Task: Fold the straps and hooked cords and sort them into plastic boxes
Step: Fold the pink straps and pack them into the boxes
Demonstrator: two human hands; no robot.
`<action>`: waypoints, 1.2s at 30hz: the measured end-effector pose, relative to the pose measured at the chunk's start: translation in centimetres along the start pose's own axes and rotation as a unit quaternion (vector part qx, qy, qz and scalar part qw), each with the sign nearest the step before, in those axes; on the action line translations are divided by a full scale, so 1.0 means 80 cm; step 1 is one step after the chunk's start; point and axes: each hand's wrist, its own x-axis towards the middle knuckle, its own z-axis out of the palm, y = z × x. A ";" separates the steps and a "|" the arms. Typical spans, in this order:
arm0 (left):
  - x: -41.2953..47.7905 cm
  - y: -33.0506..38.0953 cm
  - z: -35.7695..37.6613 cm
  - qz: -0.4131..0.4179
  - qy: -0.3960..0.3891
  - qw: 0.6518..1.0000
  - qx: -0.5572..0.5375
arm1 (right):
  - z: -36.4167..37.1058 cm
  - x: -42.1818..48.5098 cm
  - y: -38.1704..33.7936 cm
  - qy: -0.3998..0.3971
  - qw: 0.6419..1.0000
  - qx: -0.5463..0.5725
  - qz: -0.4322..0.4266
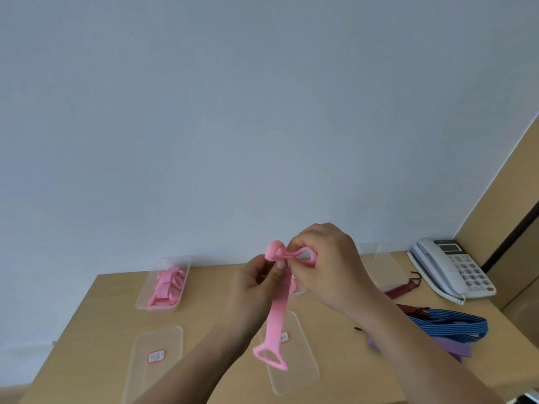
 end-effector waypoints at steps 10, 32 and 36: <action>0.005 0.003 0.022 -0.044 -0.094 0.994 -0.038 | 0.008 -0.023 0.040 0.073 0.996 -0.027 -0.048; 0.017 -0.011 0.026 -0.074 -0.034 0.996 -0.048 | -0.003 -0.037 0.040 -0.011 0.993 0.119 0.011; 0.015 -0.010 0.022 -0.065 -0.021 0.997 -0.026 | 0.002 -0.036 0.037 -0.020 0.988 0.148 0.034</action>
